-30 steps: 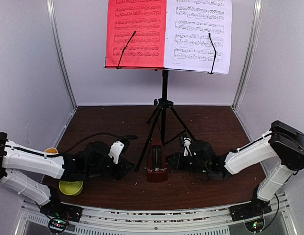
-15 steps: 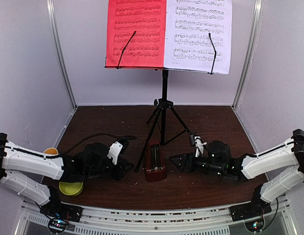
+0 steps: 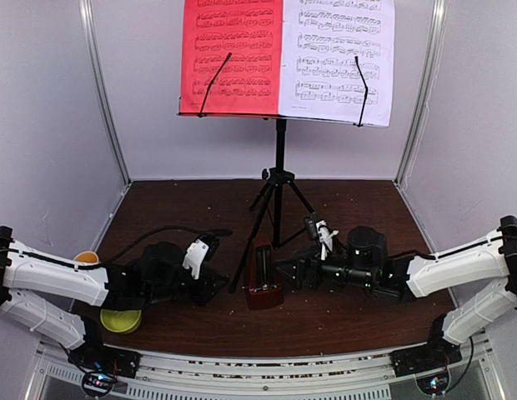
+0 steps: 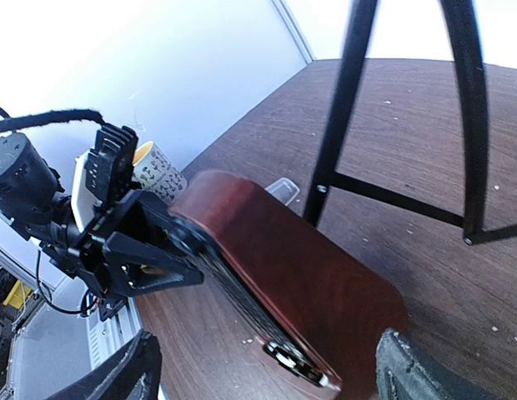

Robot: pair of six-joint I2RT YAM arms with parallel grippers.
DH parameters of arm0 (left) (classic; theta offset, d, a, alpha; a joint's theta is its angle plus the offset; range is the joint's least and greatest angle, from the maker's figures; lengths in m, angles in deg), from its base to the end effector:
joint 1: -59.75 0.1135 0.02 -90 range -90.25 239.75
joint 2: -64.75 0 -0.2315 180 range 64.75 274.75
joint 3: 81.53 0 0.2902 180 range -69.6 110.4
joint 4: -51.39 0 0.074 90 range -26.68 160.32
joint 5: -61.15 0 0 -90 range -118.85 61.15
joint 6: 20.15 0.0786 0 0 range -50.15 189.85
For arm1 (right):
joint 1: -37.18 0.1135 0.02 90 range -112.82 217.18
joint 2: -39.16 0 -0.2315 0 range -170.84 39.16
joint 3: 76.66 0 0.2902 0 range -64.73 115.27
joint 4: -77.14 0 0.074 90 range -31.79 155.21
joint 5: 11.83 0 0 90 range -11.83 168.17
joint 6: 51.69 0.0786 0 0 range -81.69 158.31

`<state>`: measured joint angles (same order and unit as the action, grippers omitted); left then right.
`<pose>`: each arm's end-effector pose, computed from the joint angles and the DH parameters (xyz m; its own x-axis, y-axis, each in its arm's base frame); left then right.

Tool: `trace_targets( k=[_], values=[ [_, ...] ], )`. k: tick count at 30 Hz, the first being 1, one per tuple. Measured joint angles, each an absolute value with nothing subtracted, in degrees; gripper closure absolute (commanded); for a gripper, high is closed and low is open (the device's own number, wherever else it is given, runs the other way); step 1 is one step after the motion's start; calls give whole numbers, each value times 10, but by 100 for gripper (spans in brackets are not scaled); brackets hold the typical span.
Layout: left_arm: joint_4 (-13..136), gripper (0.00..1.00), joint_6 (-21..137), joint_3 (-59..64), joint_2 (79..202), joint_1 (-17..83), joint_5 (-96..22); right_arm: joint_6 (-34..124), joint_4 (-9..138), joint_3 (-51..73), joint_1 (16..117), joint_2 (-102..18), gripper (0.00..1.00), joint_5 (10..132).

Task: Set up the instrument practice props

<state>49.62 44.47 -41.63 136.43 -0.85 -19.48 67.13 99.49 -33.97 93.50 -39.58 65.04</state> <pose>0.1708 -0.2770 0.1046 -0.5606 0.1334 -0.8173 0.6089 0.7353 -0.2976 0.1824 0.3059 0.1341 -0.5647 -0.0009 -0.8253 -0.7539 0.4073 0.5155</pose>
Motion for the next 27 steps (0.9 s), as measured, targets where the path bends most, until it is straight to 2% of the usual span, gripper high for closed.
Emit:
trace_targets(
  k=[7, 17, 27],
  values=[
    [496, 69, 445, -416, 1364, -8, -195, 667, 977, -292, 949, -441, 16, 651],
    [496, 69, 449, -416, 1364, -8, -195, 668, 950, -268, 951, -459, 38, 681],
    [496, 69, 452, -416, 1364, -8, -195, 675, 945, -266, 952, -467, 52, 704]
  ],
)
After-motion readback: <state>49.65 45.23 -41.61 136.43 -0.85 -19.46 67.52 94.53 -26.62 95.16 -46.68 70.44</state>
